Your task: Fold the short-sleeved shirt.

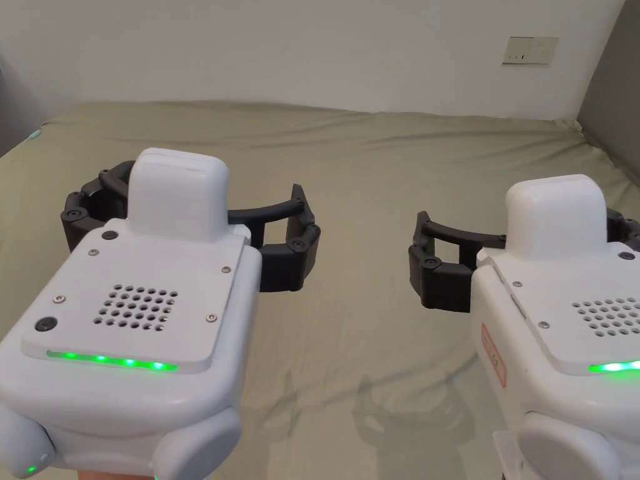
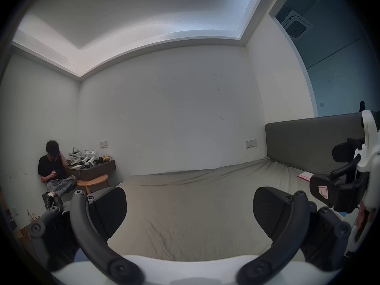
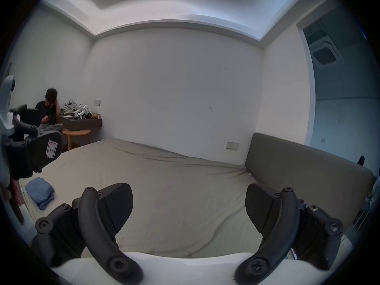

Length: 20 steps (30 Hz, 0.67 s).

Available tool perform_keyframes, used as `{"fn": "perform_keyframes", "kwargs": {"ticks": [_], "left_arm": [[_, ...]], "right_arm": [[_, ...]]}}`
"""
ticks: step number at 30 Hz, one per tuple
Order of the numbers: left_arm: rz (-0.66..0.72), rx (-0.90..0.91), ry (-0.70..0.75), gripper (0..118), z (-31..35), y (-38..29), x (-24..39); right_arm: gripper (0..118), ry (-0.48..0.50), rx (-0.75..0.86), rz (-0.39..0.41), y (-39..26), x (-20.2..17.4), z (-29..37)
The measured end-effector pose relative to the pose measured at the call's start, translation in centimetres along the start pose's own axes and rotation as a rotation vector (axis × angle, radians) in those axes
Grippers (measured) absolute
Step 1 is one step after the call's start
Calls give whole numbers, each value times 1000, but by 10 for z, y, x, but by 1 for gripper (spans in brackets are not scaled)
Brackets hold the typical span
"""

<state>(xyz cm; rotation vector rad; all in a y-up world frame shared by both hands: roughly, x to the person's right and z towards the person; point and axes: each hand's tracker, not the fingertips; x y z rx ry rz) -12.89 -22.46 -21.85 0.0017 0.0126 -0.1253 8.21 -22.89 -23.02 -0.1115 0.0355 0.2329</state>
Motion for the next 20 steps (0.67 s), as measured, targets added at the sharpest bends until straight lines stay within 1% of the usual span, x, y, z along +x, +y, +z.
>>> {"fn": "perform_keyframes", "kwargs": {"ticks": [2,6,20], "left_arm": [[2,6,2,118,1,1,0],[5,10,2,118,1,1,0],[-13,19,9,118,4,1,1]], "right_arm": [[113,8,9,-1,0,-1,1],[113,24,24,-31,3,2,3],[113,31,55,-11,4,-2,9]]}}
